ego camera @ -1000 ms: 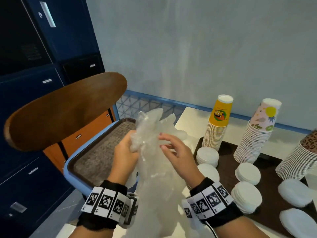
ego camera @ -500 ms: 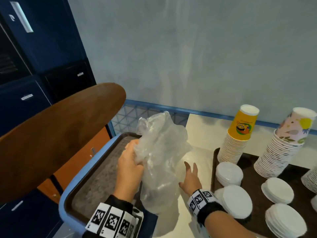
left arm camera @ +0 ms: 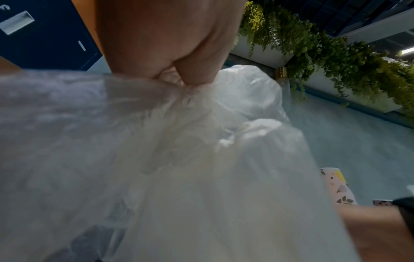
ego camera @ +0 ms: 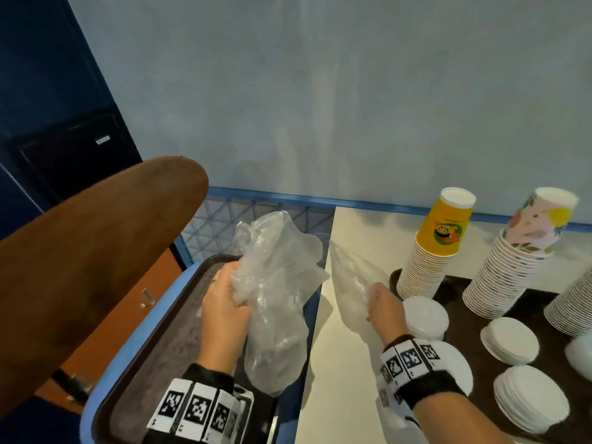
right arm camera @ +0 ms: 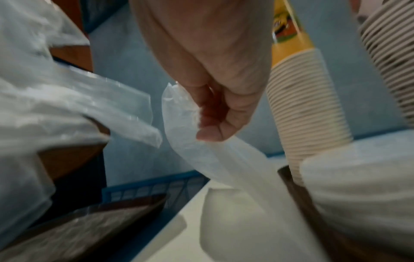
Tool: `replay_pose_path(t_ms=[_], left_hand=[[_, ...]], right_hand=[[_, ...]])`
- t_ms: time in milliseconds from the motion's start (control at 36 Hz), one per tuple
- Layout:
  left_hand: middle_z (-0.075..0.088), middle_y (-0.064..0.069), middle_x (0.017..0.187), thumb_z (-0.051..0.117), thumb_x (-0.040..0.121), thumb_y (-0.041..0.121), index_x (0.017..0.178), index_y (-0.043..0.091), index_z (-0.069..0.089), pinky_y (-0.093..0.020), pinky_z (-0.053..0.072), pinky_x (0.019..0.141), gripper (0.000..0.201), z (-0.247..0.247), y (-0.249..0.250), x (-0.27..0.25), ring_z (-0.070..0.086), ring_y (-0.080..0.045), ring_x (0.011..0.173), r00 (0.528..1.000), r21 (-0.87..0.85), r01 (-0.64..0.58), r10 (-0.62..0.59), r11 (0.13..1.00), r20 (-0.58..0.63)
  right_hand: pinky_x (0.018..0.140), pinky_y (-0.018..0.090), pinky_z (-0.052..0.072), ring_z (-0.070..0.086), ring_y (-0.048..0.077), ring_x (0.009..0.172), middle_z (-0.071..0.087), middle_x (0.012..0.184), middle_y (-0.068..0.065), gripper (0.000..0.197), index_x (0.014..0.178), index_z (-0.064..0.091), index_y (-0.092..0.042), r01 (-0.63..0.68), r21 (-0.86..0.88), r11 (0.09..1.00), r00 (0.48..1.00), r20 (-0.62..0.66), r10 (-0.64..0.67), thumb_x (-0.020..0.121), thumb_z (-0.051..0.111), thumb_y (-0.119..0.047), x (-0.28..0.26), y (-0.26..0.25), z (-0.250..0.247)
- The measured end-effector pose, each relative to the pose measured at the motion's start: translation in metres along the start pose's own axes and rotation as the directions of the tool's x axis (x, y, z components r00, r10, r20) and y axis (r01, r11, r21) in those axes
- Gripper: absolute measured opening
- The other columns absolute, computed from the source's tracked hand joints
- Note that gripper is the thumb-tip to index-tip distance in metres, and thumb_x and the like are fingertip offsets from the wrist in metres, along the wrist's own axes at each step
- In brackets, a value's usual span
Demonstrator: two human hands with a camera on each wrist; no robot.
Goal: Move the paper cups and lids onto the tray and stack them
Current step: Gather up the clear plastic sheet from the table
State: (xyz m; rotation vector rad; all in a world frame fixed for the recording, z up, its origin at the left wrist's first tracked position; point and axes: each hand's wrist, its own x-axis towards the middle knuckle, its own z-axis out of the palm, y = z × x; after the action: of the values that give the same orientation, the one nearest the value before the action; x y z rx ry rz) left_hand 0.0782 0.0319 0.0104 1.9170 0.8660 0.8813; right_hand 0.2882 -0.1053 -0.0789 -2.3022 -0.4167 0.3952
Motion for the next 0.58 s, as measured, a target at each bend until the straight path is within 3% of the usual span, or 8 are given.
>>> replay_pose_path(t_ms=[56,111,194,333,389,444,500,583], left_hand=[[0.065,0.002,0.097,0.062,0.082,0.000,0.101,0.024,0.059,-0.039,0.053,0.083,0.031,0.005,0.001,0.001,0.062,-0.018,0.093,1.000,-0.018,0.018,-0.018,1.000,-0.003],[0.064,0.000,0.097,0.064,0.081,0.001,0.099,0.025,0.059,-0.040,0.052,0.083,0.031,0.011,0.003,0.000,0.062,-0.020,0.092,0.999,-0.042,0.032,-0.032,0.999,0.004],[0.063,-0.001,0.096,0.065,0.080,0.001,0.098,0.025,0.058,-0.040,0.052,0.081,0.031,0.021,0.007,-0.002,0.061,-0.022,0.092,0.999,-0.036,0.029,-0.028,0.999,0.020],[0.063,0.000,0.098,0.066,0.079,0.003,0.101,0.028,0.057,-0.043,0.052,0.085,0.035,0.036,0.015,-0.006,0.060,-0.020,0.094,1.000,0.002,0.007,-0.007,1.000,0.025],[0.063,0.000,0.100,0.066,0.079,0.003,0.102,0.029,0.055,-0.038,0.050,0.083,0.036,0.041,0.018,-0.009,0.059,-0.020,0.096,1.000,0.004,-0.003,0.003,1.000,0.024],[0.061,0.002,0.099,0.064,0.080,0.001,0.104,0.027,0.054,-0.028,0.047,0.076,0.036,0.046,0.020,-0.011,0.057,-0.019,0.095,1.000,0.008,-0.017,0.017,1.000,0.012],[0.060,0.000,0.097,0.062,0.081,-0.001,0.104,0.026,0.053,-0.019,0.041,0.068,0.036,0.049,0.023,-0.013,0.056,-0.019,0.092,1.000,-0.002,-0.013,0.013,1.000,-0.001],[0.060,-0.002,0.098,0.060,0.081,-0.004,0.108,0.026,0.050,-0.018,0.040,0.065,0.042,0.053,0.032,-0.016,0.057,-0.021,0.092,0.999,-0.057,0.000,-0.002,0.998,-0.032]], right_hand=[[0.087,0.050,0.050,0.057,0.033,0.087,0.054,0.089,0.014,0.016,0.093,0.052,-0.006,0.020,0.099,0.995,0.998,-0.055,-0.014,0.096,0.036,-0.007,0.001,-0.003,-0.012],[0.086,0.049,0.051,0.058,0.034,0.091,0.057,0.090,0.014,0.015,0.089,0.049,-0.010,0.049,0.164,0.985,0.995,-0.098,-0.034,0.097,0.036,-0.010,0.003,-0.007,-0.023],[0.082,0.041,0.049,0.059,0.034,0.092,0.062,0.094,0.018,0.019,0.090,0.052,-0.009,0.094,0.246,0.965,0.986,-0.160,-0.056,0.098,0.036,-0.016,0.003,-0.014,-0.037],[0.059,0.023,0.036,0.056,0.026,0.084,0.063,0.094,0.013,0.018,0.093,0.053,-0.009,0.203,0.260,0.944,0.966,-0.213,-0.149,0.098,0.036,-0.014,0.000,-0.028,-0.055],[0.057,0.022,0.036,0.054,0.023,0.082,0.062,0.092,0.011,0.017,0.090,0.050,-0.011,0.239,0.259,0.936,0.958,-0.218,-0.184,0.099,0.036,-0.015,-0.003,-0.036,-0.060],[0.060,0.026,0.036,0.055,0.021,0.082,0.062,0.091,0.008,0.018,0.088,0.048,-0.013,0.282,0.266,0.922,0.948,-0.225,-0.225,0.100,0.035,-0.016,-0.008,-0.045,-0.065],[0.061,0.022,0.037,0.056,0.019,0.080,0.062,0.089,0.006,0.019,0.087,0.048,-0.014,0.350,0.293,0.890,0.927,-0.244,-0.285,0.100,0.034,-0.017,-0.016,-0.055,-0.072],[0.066,0.017,0.039,0.055,0.008,0.079,0.059,0.089,0.004,0.019,0.093,0.053,-0.012,0.513,0.343,0.787,0.853,-0.304,-0.424,0.100,0.037,-0.018,-0.039,-0.075,-0.086]])
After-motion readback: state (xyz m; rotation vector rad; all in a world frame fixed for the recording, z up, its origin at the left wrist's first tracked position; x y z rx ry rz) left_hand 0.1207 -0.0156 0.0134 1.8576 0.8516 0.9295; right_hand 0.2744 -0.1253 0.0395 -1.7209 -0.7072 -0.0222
